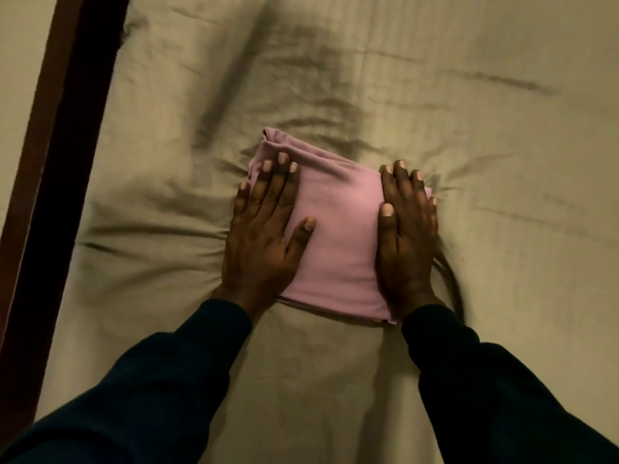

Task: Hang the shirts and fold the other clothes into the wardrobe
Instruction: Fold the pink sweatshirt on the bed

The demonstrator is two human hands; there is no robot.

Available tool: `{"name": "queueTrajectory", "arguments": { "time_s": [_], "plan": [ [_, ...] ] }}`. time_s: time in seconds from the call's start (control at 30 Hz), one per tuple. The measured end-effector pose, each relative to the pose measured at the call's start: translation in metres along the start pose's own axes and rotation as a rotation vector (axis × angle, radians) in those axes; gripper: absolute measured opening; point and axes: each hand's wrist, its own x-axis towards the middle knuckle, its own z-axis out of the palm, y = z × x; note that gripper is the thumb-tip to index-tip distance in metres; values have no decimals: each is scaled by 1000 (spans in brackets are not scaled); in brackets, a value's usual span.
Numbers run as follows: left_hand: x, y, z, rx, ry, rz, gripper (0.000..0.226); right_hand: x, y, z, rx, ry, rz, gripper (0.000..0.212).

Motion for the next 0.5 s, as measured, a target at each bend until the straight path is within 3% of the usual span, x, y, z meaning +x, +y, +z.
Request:
{"name": "queueTrajectory", "arguments": {
  "time_s": [0.23, 0.37, 0.43, 0.5],
  "plan": [
    [1, -3, 10, 46, 38, 5, 68, 1, 4, 7, 14, 6, -13, 50],
    [0, -2, 8, 53, 57, 3, 66, -1, -4, -10, 169, -29, -7, 49],
    [1, -2, 7, 43, 59, 5, 65, -14, -3, -26, 229, 65, 29, 49],
    [0, 1, 1, 53, 59, -34, 64, -37, -4, -40, 291, 211, 236, 47]
  ]
}}
